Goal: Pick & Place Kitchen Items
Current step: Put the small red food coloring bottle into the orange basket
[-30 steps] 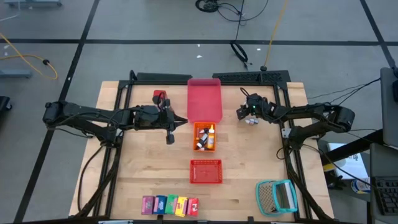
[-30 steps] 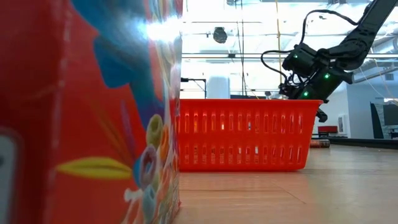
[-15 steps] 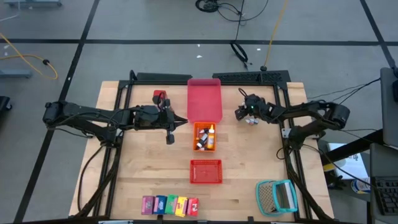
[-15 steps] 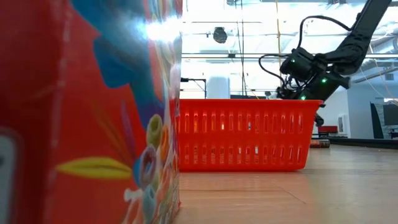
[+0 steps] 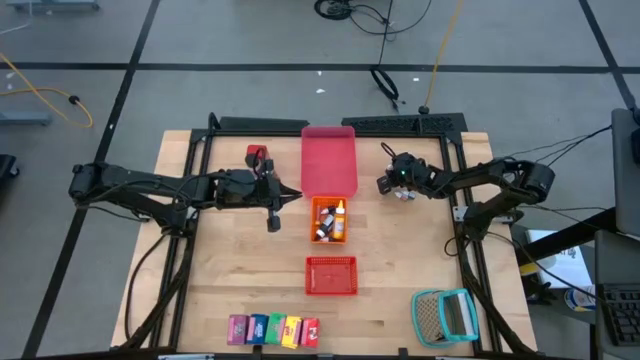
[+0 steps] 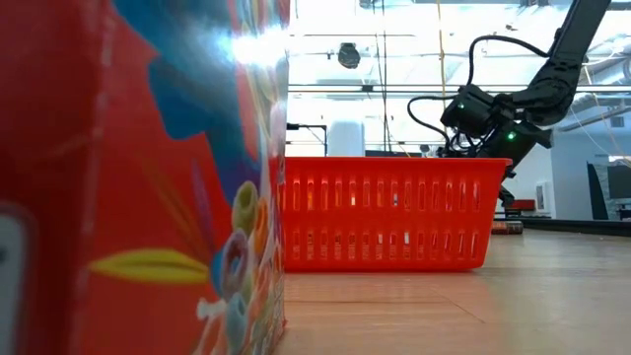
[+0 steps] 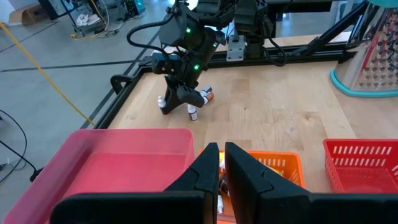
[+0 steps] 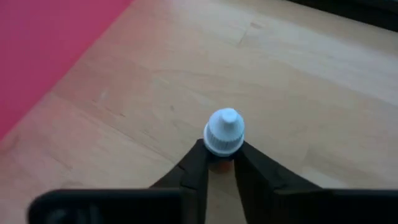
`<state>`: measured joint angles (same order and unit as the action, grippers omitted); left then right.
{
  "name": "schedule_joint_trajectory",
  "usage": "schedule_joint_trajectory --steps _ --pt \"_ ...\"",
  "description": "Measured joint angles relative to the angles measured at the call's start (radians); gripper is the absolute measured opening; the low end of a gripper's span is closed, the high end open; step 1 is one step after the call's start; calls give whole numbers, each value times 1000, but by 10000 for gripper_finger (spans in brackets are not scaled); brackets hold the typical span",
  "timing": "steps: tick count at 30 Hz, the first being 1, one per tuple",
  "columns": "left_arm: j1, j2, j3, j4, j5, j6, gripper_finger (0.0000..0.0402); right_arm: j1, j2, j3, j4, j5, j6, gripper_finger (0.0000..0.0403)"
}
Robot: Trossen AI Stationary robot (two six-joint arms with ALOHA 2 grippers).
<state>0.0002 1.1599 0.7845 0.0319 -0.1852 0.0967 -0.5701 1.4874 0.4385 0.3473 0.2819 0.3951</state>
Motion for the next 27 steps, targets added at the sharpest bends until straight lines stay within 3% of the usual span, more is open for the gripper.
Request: schedule_joint_trajectory --steps 11,27 --pt "0 0 0 0 0 3 31 11 -29 0 -2 -87 10 43" --pt "0 0 0 -1 0 3 31 177 -298 0 0 -236 -15 39"
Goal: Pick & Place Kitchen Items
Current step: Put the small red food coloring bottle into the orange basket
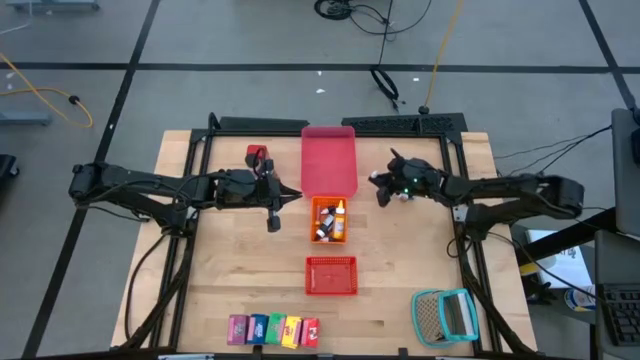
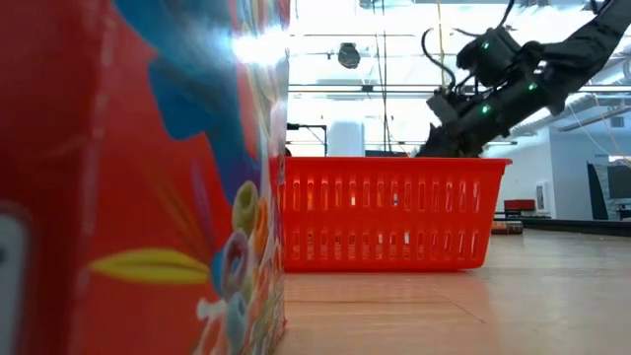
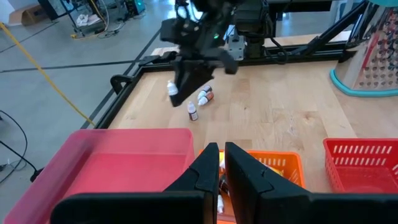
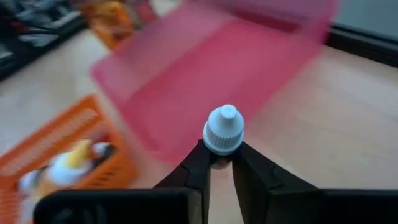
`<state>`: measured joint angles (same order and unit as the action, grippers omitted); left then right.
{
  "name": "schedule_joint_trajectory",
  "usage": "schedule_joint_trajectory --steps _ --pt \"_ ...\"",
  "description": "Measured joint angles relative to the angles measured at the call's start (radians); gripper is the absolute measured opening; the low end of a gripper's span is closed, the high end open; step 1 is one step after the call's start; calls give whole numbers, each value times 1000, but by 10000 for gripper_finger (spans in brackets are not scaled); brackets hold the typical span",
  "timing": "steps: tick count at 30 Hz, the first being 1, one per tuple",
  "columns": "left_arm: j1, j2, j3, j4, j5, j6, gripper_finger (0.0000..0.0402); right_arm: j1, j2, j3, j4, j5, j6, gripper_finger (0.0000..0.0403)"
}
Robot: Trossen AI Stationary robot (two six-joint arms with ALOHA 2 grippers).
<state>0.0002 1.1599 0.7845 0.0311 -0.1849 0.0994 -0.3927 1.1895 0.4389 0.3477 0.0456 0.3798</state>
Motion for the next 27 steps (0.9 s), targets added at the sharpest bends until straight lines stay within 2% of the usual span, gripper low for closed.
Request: schedule_joint_trajectory --steps 6,17,27 --pt "0 0 0 0 0 0 31 110 -30 0 11 0 16 40" --pt "0 0 0 1 0 0 31 311 -30 0 168 3 27 40" --pt "0 0 0 5 0 0 31 373 11 32 206 11 12 40"
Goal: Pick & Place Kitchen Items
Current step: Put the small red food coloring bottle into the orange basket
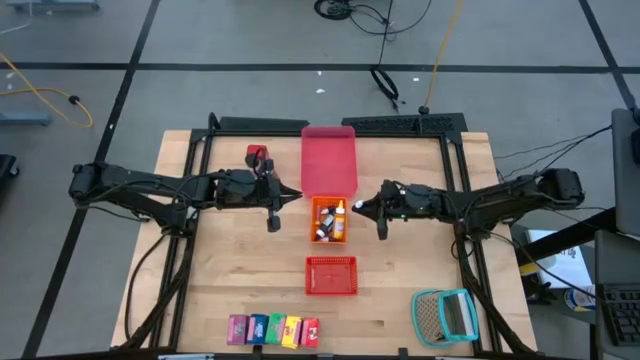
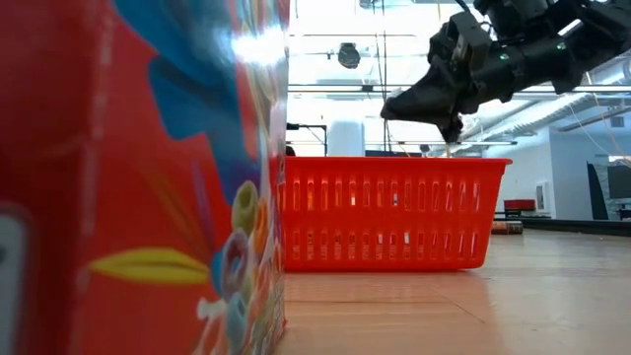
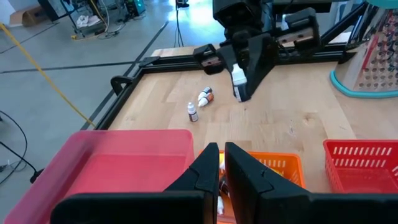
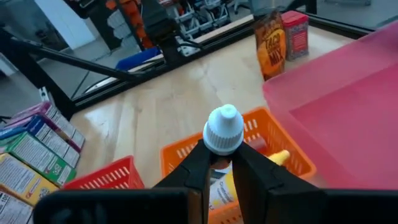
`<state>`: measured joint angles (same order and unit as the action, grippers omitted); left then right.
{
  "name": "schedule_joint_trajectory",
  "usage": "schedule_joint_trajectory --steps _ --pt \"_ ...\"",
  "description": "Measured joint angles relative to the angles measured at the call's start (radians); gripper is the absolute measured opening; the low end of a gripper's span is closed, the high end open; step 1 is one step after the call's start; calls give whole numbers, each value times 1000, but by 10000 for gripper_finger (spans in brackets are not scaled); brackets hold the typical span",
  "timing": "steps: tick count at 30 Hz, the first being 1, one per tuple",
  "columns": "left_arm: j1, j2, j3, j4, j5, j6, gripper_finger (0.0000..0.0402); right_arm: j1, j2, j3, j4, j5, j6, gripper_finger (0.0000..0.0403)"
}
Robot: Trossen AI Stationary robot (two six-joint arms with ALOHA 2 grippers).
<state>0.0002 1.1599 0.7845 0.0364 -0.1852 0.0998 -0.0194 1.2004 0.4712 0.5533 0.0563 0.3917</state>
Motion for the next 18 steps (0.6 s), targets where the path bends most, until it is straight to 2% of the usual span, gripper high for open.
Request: schedule_joint_trajectory --steps 11,18 --pt "0 0 0 5 0 0 31 6 258 158 11 -4 -75 40" --pt "0 0 0 2 0 0 31 -6 376 237 8 -6 -102 40"
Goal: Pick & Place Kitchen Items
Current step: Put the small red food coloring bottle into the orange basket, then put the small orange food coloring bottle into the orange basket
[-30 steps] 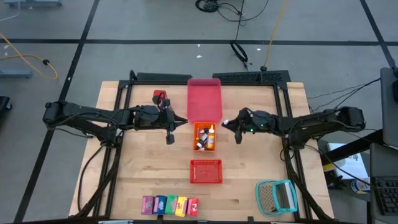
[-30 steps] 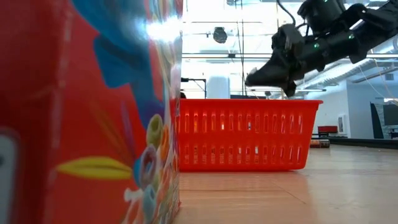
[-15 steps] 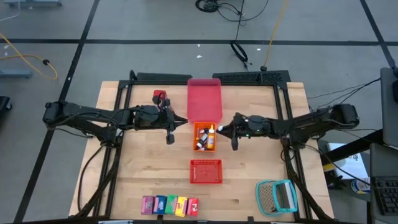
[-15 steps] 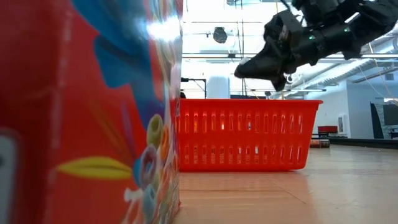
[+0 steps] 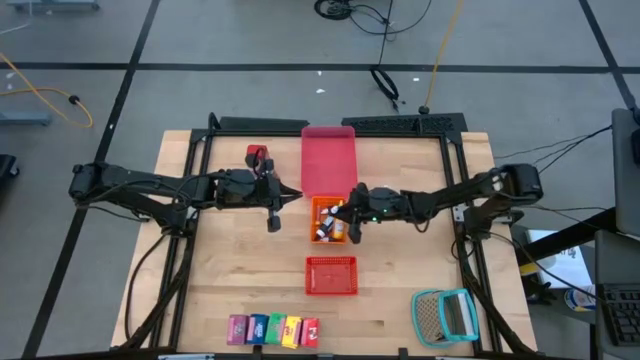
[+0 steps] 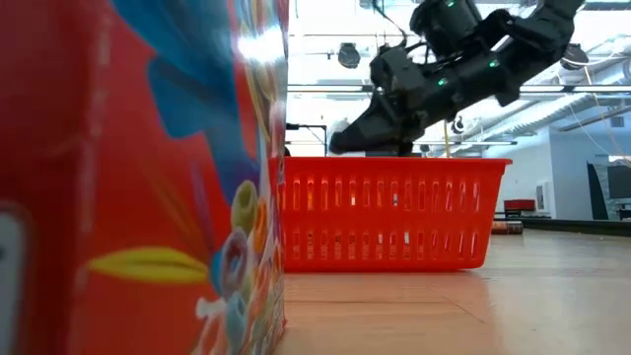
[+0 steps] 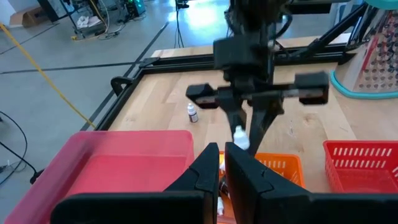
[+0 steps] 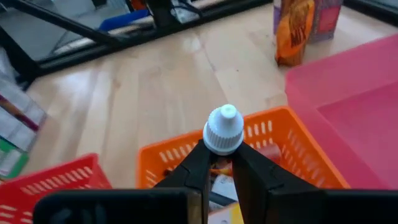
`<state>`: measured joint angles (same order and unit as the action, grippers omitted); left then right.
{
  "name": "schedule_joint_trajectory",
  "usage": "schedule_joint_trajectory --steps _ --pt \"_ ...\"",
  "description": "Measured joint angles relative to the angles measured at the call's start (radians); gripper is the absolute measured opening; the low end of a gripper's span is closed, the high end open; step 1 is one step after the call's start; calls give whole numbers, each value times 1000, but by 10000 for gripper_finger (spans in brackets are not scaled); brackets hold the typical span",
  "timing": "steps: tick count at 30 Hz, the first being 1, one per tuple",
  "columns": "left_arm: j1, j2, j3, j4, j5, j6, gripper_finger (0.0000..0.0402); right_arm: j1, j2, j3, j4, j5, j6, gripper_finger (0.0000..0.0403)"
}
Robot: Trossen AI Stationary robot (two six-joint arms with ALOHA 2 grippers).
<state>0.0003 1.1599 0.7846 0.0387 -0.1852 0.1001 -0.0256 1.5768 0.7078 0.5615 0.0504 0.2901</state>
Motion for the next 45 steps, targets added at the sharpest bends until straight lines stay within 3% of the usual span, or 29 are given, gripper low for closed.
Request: schedule_joint_trajectory --steps 10,22,30,34,39,45 --pt "0 0 0 -1 0 0 31 -38 92 41 6 -2 0 46" --pt "0 0 0 -1 0 0 31 -39 94 40 6 0 -16 134" --pt "0 0 0 -7 0 0 31 -40 42 39 -23 0 -67 149" --pt "0 0 0 -10 0 0 31 -40 -43 39 -149 20 -79 140" --pt "0 0 0 -13 0 0 31 -40 -148 39 -390 132 -66 133" --pt "0 0 0 -13 0 0 31 -38 -256 39 -600 136 5 133"
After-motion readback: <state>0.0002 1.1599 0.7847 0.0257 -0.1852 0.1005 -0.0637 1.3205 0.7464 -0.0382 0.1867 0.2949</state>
